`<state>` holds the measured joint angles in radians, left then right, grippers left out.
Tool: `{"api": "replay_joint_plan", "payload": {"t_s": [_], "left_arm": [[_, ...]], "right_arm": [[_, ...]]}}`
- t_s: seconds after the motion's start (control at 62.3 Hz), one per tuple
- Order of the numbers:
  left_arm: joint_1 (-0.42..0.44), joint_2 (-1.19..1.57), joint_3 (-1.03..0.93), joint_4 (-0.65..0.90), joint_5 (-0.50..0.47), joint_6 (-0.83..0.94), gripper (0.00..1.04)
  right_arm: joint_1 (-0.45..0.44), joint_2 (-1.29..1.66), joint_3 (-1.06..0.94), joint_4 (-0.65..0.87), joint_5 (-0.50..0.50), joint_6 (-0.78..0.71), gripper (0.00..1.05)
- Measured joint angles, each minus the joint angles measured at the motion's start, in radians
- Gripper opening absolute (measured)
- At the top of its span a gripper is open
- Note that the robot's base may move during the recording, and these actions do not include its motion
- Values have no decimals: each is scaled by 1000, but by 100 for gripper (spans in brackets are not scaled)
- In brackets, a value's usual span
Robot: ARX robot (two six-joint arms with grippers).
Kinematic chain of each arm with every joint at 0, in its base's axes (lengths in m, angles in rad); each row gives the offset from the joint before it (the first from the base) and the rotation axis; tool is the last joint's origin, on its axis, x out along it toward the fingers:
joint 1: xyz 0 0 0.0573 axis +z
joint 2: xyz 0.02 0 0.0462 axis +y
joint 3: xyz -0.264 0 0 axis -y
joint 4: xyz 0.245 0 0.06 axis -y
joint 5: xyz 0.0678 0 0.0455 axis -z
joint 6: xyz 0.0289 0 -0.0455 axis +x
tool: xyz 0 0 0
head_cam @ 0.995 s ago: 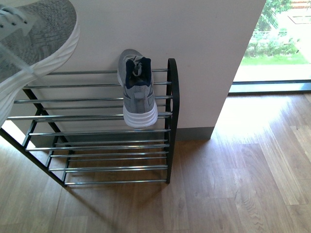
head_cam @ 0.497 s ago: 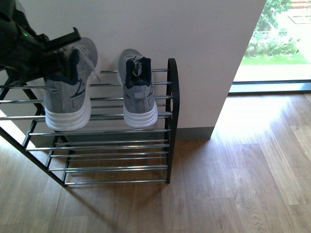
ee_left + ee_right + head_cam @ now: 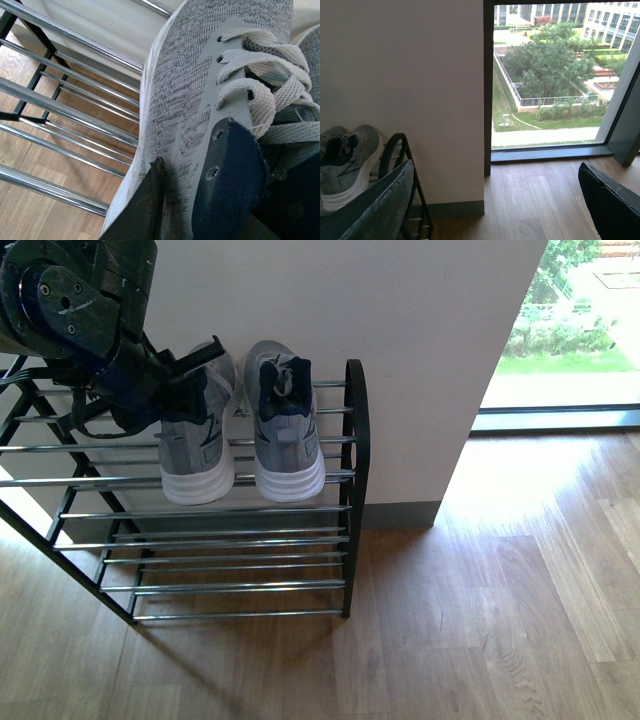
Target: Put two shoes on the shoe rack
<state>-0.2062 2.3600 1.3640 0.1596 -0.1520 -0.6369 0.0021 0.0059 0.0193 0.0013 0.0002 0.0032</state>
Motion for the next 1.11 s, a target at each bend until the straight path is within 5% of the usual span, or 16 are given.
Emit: {"api": "replay_joint_plan", "payload": {"t_s": [0.193, 0.465, 0.786, 0.963, 1.059, 1.107], "left_arm": [[-10, -55, -52, -7, -9, -10, 53], [-6, -398, -256, -58, -161, -27, 97], [46, -929, -558, -157, -307, 43, 95], [2, -1374, -758, -212, -478, 146, 95], [4, -1424, -785, -167, -431, 212, 93], [43, -1448, -868, 30, -239, 312, 84]], "right_arm": [[0, 0, 0, 0, 0, 0, 96], [0, 0, 0, 0, 0, 0, 96], [0, 0, 0, 0, 0, 0, 96], [0, 0, 0, 0, 0, 0, 96], [0, 0, 0, 0, -1, 0, 96], [0, 0, 0, 0, -1, 0, 96]]}}
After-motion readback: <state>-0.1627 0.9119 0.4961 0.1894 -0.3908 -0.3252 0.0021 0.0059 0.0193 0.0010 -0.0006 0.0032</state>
